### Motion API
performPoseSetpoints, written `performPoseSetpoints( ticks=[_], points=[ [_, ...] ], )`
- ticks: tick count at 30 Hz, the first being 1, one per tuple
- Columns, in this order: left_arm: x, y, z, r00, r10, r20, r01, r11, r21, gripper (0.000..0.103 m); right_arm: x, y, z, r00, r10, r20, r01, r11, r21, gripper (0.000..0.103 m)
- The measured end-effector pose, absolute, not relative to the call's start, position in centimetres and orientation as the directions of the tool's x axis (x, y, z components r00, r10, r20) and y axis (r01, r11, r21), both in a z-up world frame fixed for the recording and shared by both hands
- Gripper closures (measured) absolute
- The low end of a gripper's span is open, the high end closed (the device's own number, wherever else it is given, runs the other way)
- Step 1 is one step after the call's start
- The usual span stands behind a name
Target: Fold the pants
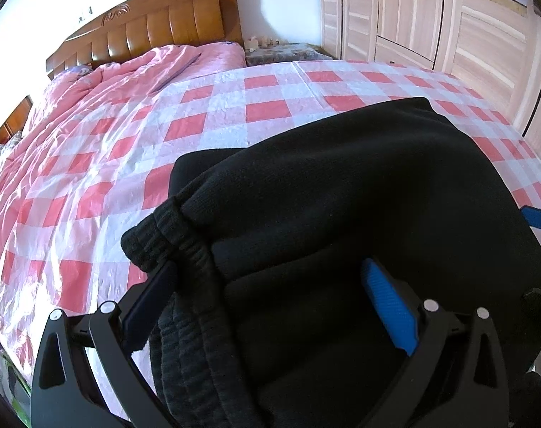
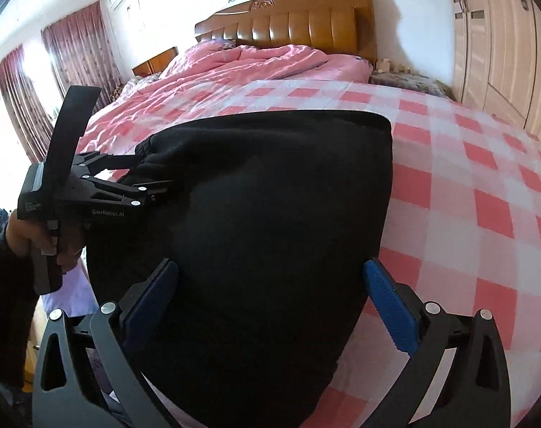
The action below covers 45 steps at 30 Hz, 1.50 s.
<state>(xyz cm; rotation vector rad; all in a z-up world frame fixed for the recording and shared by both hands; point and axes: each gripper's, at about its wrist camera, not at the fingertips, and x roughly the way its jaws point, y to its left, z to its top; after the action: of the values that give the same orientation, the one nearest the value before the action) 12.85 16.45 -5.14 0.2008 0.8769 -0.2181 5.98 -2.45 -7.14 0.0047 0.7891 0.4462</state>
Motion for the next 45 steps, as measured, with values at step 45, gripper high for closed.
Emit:
performPoseSetpoints(
  ticks=[45],
  points=[
    [10.5, 12.3, -3.9, 0.700, -0.150, -0.698, 0.280, 0.957, 0.075, 0.001, 4.8, -7.3, -4.4, 0.627, 0.516, -0.583, -0.423, 0.854, 0.302, 0.004]
  ],
)
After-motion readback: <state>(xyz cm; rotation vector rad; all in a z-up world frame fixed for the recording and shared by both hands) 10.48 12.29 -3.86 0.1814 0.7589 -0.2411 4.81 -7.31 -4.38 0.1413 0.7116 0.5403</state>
